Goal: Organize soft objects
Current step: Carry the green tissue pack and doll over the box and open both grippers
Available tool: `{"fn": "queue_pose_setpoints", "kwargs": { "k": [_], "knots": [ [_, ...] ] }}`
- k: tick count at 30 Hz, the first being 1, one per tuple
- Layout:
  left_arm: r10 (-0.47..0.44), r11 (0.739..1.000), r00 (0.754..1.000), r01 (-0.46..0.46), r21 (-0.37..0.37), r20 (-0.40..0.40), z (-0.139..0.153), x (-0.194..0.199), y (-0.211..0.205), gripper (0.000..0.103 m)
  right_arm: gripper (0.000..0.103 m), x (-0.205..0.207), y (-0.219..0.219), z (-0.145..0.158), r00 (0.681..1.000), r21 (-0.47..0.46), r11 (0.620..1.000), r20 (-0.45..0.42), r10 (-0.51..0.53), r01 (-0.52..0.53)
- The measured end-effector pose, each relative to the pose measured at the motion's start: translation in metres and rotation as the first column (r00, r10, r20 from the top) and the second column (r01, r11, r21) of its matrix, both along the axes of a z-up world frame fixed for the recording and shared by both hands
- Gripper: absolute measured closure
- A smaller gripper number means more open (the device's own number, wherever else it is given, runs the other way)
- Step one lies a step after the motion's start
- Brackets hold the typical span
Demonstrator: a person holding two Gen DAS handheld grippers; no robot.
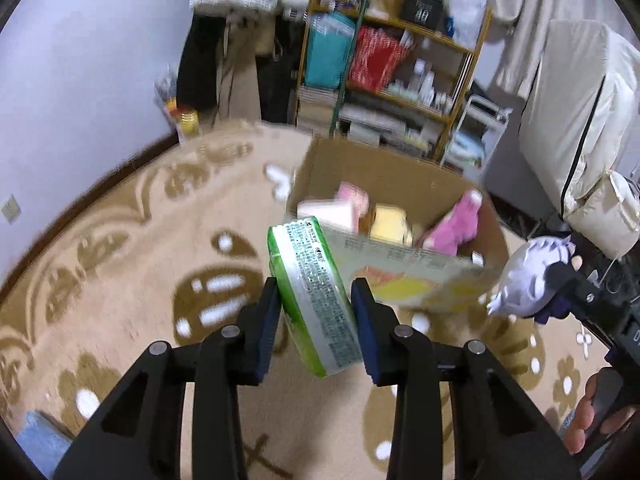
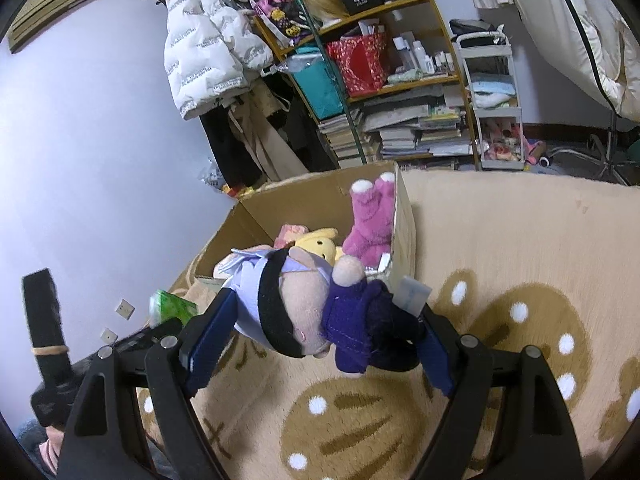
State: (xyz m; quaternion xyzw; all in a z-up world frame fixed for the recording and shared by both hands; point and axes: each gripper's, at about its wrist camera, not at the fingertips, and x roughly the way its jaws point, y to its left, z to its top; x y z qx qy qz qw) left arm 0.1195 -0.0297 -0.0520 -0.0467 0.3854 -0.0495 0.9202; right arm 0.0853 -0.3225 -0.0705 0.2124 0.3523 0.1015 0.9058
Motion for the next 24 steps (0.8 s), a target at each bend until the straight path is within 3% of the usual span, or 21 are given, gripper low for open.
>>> {"fn": "queue_pose_setpoints", "kwargs": {
  "k": [3,11,17,21,24],
  "knots": [
    [-0.004,0.999,0.996,0.001,0.036,0.093,0.015,0.000,-0.006,0.069,0.016,-0.001,0.000,0.006,0.999,-0.003,1.000,0.034,-0.001,0.001],
    [-0.063,0.998,0.980,0.059,0.029,0.189,0.026,0.022,-0.017,0.069,0.016,0.005,0.003,0.014,0.995,-0.015,1.000,0.099,-0.006,0.008],
    [-0.123,0.992,0.968,0.112,0.060,0.217,0.025,0.038,-0.029,0.069,0.016,0.019,0.001,0.010,0.994,-0.009,1.000,0.109,-0.026,0.027],
    [-0.173,0.980,0.958,0.145,0.135,0.230,0.020,0.046,-0.041,0.069,0.016,0.031,0.001,0.011,0.991,-0.028,0.998,0.129,-0.046,0.050],
    [-0.198,0.976,0.956,0.173,0.131,0.216,0.015,0.052,-0.042,0.069,0.016,0.039,0.003,0.013,0.985,-0.056,0.996,0.161,-0.058,0.068]
  ]
}}
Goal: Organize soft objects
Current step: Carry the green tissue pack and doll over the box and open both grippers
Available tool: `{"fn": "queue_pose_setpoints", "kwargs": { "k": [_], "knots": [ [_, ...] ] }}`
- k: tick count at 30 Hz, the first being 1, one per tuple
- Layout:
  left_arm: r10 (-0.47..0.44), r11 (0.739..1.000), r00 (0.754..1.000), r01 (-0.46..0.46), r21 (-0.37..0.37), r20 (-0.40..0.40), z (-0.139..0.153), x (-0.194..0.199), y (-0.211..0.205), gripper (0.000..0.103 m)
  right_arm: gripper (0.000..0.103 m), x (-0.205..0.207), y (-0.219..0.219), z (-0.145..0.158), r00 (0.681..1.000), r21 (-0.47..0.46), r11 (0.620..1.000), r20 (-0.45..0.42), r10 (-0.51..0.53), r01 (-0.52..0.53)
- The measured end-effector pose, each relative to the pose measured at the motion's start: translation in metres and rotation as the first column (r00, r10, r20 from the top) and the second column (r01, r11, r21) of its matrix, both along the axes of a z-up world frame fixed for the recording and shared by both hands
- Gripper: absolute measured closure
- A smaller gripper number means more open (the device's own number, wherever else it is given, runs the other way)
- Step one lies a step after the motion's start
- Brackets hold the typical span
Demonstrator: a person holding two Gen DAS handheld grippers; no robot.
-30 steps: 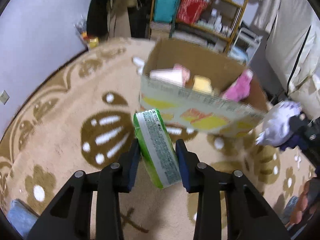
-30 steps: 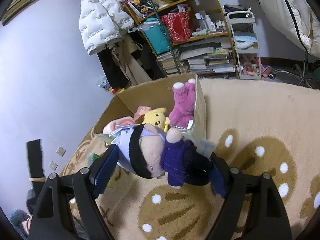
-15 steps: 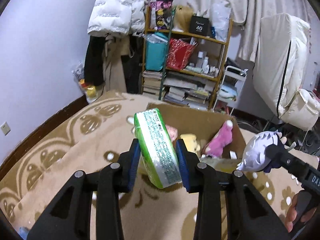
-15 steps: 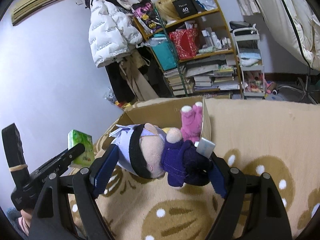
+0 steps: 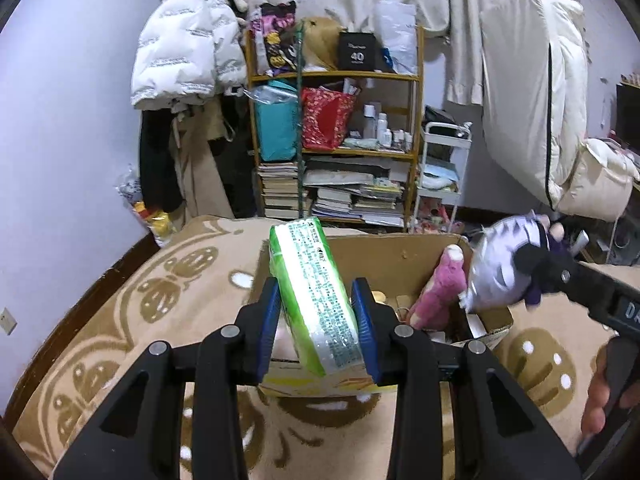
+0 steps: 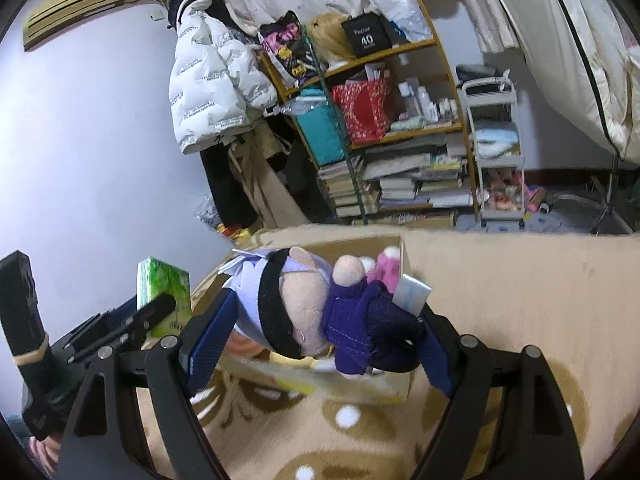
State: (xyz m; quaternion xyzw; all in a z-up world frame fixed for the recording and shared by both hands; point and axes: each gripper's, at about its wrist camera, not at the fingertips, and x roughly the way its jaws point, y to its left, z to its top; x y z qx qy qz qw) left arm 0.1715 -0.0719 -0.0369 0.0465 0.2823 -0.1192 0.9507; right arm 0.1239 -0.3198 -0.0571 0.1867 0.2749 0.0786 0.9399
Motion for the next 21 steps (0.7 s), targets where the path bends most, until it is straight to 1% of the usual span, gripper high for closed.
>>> {"fn": "queue_pose_setpoints", "kwargs": {
  "k": [3,5,9,13,17,21],
  "knots": [
    [-0.024,1.000,1.000,0.024,0.004,-0.010,-0.004,0.007,-0.002,0.068,0.016,0.006,0.003,0.003,0.999,-0.049,0.999,0.032,-0.011,0.013],
    [-0.035,0.999,0.999,0.035,0.005,-0.016,-0.006,0.010,-0.004,0.068,0.016,0.009,0.005,0.002,0.999,-0.066,0.998,0.039,-0.008,0.011],
    [-0.063,0.998,0.997,0.063,0.002,-0.048,-0.013,0.019,-0.008,0.068,0.016,0.016,0.006,-0.005,1.000,-0.069,0.998,0.025,-0.004,0.006],
    [-0.080,0.997,0.995,0.080,0.000,-0.062,-0.018,0.022,-0.012,0.068,0.016,0.021,0.010,-0.014,1.000,-0.069,0.998,0.003,0.004,-0.004],
    [-0.127,0.992,0.986,0.124,-0.035,-0.107,-0.024,0.027,-0.015,0.068,0.015,0.027,0.012,-0.023,1.000,-0.076,0.997,-0.017,0.003,-0.004],
    [-0.131,0.991,0.985,0.131,-0.010,-0.115,-0.026,0.026,-0.021,0.068,0.013,0.030,0.013,-0.031,0.999,-0.070,0.997,-0.046,0.006,-0.009]
  ]
}}
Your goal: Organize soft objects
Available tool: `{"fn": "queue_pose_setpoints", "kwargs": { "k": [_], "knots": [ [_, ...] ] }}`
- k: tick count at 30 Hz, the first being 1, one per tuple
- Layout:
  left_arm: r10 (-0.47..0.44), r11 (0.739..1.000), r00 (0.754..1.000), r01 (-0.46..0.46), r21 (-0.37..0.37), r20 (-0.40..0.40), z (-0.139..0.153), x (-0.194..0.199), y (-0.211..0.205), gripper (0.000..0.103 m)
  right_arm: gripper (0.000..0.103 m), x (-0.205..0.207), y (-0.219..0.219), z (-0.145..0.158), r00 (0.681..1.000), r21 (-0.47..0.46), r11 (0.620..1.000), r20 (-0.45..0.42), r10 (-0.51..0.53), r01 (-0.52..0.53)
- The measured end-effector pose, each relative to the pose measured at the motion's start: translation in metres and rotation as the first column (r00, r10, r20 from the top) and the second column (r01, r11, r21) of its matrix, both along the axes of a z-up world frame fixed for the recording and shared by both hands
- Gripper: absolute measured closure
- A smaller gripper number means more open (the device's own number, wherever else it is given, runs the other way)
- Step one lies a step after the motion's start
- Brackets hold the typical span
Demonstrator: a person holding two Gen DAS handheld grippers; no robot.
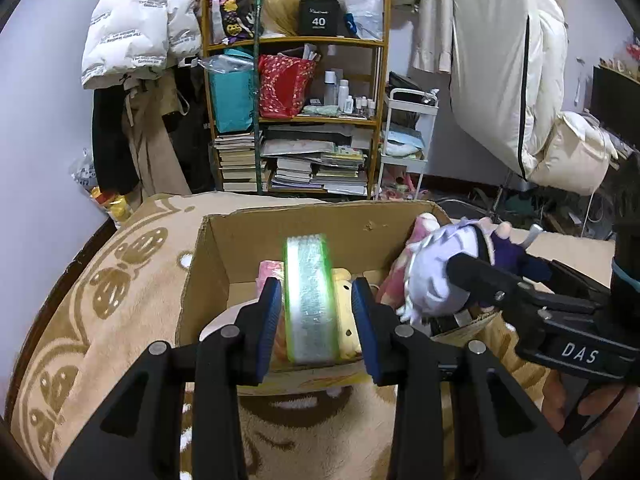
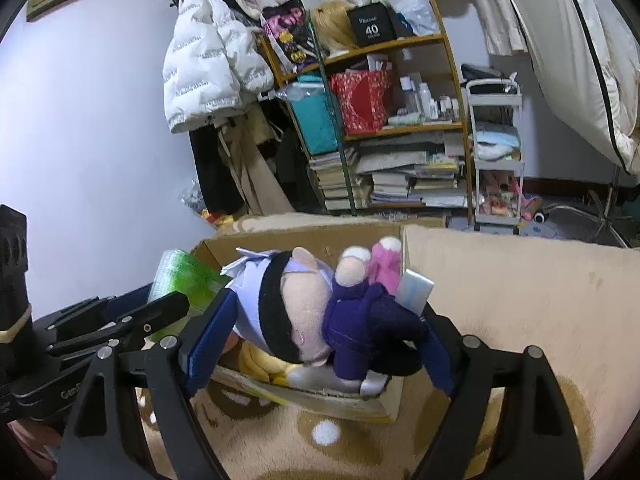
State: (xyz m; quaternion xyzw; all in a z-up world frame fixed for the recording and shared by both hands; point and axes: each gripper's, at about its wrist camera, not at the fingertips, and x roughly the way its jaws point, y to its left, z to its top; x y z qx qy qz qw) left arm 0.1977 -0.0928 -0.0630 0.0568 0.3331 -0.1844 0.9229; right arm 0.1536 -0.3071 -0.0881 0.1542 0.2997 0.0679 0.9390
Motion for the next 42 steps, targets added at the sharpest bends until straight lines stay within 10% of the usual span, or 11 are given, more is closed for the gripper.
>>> {"fn": "queue_pose_setpoints", "kwargs": {
  "k": [12,23,42],
  "knots": [
    [0.106,0.993,0.992,-0.102,0.057,-0.067,-0.005,-0.009,0.015,0.046,0.004,-0.007,-0.006,0.001,0.999,0.026,1.000,-0.031,-0.012,0.013],
    [0.184,0.979,0.981,-0.189,0.079,0.068,0.037,-0.064,0.037,0.010,0.000,-0.046,-0.004,0.031,1.000,-0.028,1.000,0.002,-0.014,0.014],
    [0.236,0.968,0.958,-0.246,0.044,0.162,0.081,-0.154,0.079,0.002,0.000,-0.126,0.000,0.081,0.994,-0.120,0.992,0.110,-0.022,0.035]
  ]
}}
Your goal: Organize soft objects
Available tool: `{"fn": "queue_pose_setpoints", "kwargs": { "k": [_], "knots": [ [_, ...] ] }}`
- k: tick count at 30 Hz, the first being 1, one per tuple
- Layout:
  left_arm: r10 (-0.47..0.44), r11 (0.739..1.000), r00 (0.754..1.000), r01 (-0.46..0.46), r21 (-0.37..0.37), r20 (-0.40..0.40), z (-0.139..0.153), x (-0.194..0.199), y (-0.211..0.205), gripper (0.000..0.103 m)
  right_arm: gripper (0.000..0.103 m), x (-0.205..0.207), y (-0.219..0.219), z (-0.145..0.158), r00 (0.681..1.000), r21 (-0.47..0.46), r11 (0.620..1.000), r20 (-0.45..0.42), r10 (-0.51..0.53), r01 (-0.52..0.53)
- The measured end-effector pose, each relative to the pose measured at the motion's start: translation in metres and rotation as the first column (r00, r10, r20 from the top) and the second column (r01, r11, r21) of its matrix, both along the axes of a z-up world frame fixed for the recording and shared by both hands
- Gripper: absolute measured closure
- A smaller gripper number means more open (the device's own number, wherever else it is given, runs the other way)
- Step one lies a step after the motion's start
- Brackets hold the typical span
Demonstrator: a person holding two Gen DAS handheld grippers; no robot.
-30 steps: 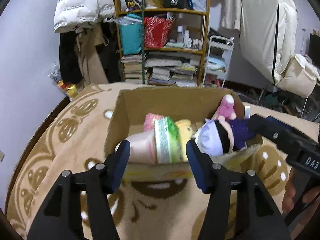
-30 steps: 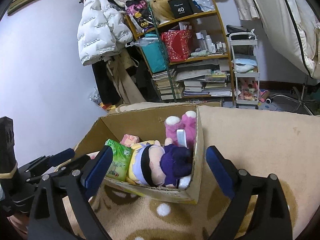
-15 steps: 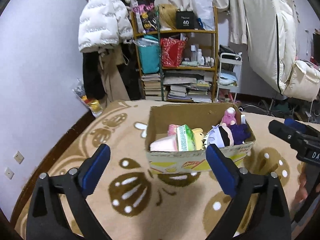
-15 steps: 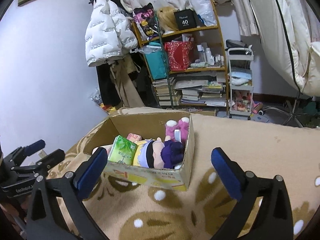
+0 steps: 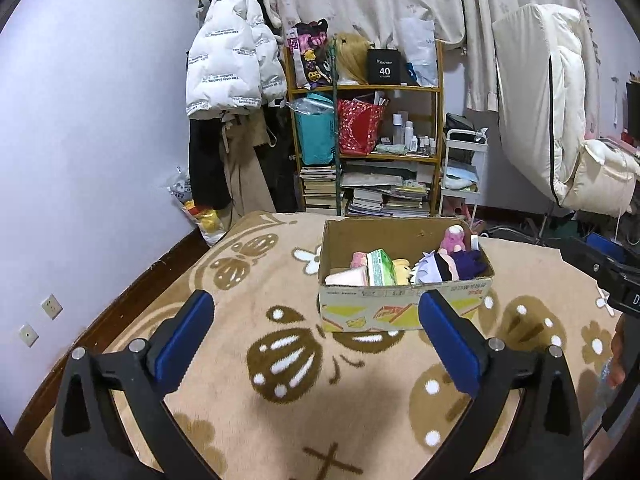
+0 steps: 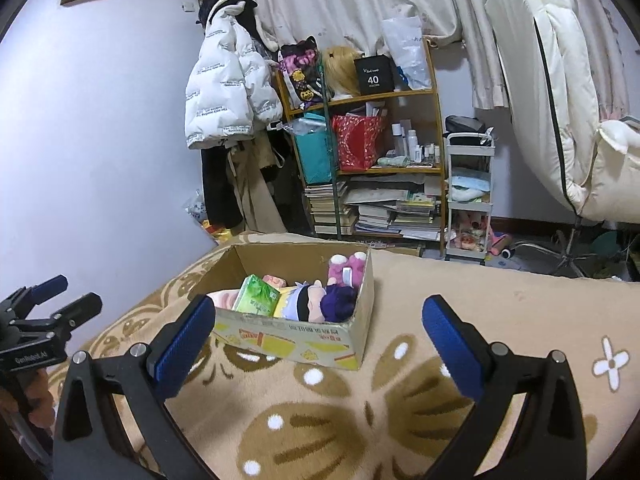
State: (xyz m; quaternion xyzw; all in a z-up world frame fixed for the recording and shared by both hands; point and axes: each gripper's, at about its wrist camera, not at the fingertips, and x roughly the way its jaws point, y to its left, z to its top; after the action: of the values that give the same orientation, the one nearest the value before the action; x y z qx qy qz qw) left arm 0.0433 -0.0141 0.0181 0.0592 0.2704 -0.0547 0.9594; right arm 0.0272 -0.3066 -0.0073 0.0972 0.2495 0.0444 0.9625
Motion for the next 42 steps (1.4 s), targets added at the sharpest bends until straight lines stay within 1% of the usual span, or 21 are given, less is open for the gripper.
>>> {"fn": "queue_pose_setpoints", "kwargs": {
  "k": [7,11,16,24,27,34,37,42],
  "knots": [
    [0.020,1.000,1.000,-0.020,-0.019,-0.008,-0.003,-0.015,0.009,0.002,0.000,-0.018,-0.001,0.006,1.000,-0.011,1.000,0.022,-0.013,0.014],
    [0.023,1.000,0.999,-0.023,-0.002,0.023,-0.006,-0.020,0.009,0.002,0.000,-0.020,-0.003,0.005,0.999,-0.008,1.000,0.025,-0.021,0.021],
    [0.015,1.000,0.999,-0.015,-0.004,0.032,-0.010,-0.015,0.007,0.002,0.000,-0.019,-0.005,0.000,0.999,-0.005,0.999,0.025,-0.035,0.035],
    [0.019,1.000,1.000,-0.019,-0.003,-0.004,-0.019,-0.001,0.004,0.002,0.000,-0.008,-0.002,-0.008,1.000,-0.009,1.000,-0.003,-0.029,0.029],
    [0.020,1.000,1.000,-0.020,-0.002,-0.006,-0.021,0.001,0.003,0.002,0.000,-0.005,-0.001,-0.011,1.000,-0.014,1.000,-0.010,-0.026,0.026],
    [0.019,1.000,1.000,-0.019,0.009,0.003,-0.022,0.003,0.002,0.002,0.000,-0.005,0.000,-0.011,1.000,-0.015,1.000,-0.010,-0.027,0.027],
    [-0.007,1.000,1.000,0.007,0.018,0.007,-0.024,0.002,0.000,0.002,0.000,-0.005,-0.001,-0.011,1.000,-0.015,1.000,-0.011,-0.027,0.027],
    [-0.010,0.999,1.000,0.008,0.044,0.027,-0.026,0.000,-0.003,0.002,0.000,-0.003,-0.002,-0.013,0.999,-0.043,0.998,-0.008,-0.041,0.041]
  ]
}}
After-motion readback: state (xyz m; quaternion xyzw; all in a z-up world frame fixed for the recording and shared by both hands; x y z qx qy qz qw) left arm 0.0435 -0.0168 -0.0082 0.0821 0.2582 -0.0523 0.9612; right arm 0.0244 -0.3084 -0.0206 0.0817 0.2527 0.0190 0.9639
